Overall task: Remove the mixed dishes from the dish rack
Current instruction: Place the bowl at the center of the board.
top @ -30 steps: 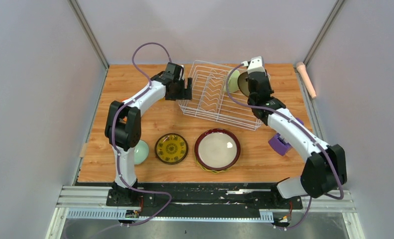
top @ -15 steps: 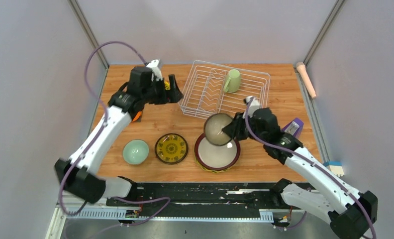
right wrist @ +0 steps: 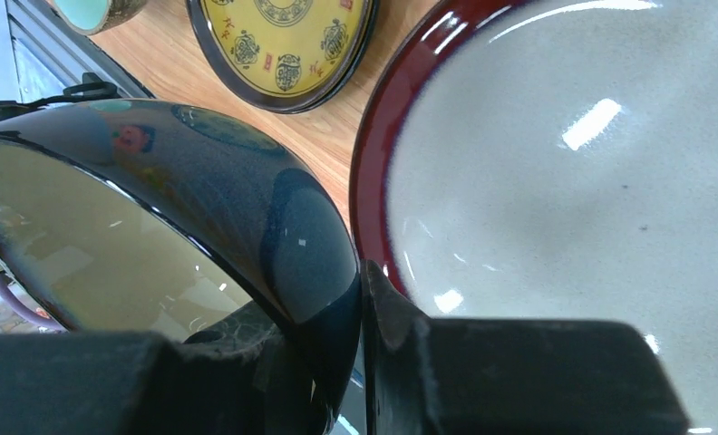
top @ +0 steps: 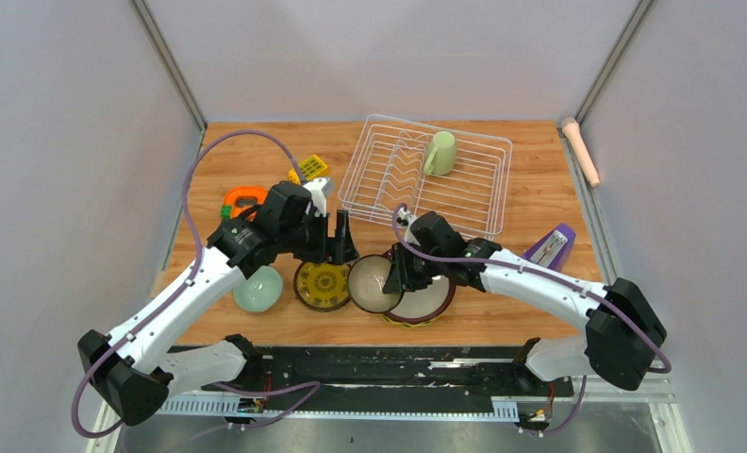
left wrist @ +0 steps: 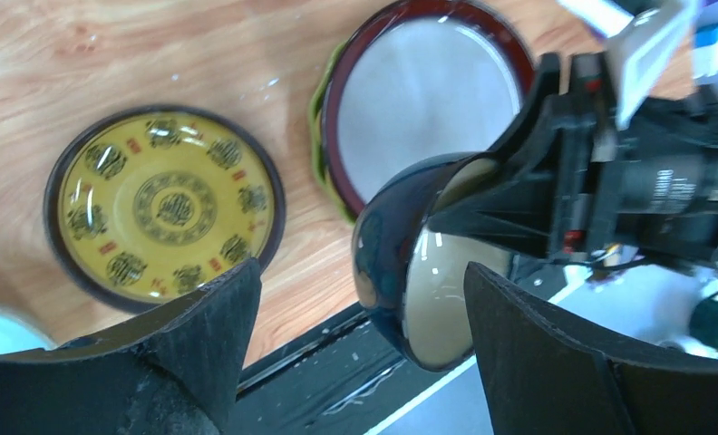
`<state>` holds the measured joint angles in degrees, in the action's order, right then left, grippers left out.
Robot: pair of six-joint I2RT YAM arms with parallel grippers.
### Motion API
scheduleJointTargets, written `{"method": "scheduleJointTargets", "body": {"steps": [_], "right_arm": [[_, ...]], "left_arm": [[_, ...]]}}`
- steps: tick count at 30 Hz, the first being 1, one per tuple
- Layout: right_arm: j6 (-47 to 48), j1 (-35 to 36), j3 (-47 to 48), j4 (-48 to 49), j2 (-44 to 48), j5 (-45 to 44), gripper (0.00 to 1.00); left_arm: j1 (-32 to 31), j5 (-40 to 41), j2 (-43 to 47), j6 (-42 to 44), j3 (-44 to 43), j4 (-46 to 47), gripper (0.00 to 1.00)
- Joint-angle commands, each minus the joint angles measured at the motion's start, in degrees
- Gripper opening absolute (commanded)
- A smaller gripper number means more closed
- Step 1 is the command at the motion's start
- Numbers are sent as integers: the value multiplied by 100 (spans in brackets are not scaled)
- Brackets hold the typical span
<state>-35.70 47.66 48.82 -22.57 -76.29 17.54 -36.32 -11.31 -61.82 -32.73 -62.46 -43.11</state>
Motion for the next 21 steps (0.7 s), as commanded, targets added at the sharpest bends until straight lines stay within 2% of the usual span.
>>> {"method": "scheduleJointTargets", "body": {"steps": [1, 9, 11, 12, 13, 15, 16, 17, 19, 21], "right_arm": [[-266, 92, 604, 258, -30, -32, 0], [-557, 119, 745, 176, -91, -230, 0], [-676, 158, 716, 247, -50, -276, 2], [-698, 175, 690, 311, -18, -286, 5], [-694, 174, 684, 360, 17, -286, 7], [-702, 185, 668, 500, 110, -294, 9], [-744, 184, 595, 655, 224, -298, 10], [-813, 184, 460, 852, 323, -293, 10], [-913, 182, 254, 1163, 530, -320, 15], [-835, 182, 193, 1271, 708, -437, 30]], "left_arm": [[-432, 794, -204, 103, -13, -491, 86], [-1033, 1358, -575, -10, -112, -233, 70], [-1108, 1481, -780, -28, -147, -246, 61], [-1159, 1570, -836, -11, -182, -261, 49], [-1181, 1601, -951, 5, -198, -330, 43], [-1262, 1751, -1063, 63, -226, -443, 20], [-1312, 1882, -1075, 73, -202, -459, 14], [-1323, 1941, -1079, 60, -195, -469, 3], [-1333, 2269, -1033, -10, -169, -524, 0], [-1334, 2669, -952, -189, -171, -708, 0]]}}
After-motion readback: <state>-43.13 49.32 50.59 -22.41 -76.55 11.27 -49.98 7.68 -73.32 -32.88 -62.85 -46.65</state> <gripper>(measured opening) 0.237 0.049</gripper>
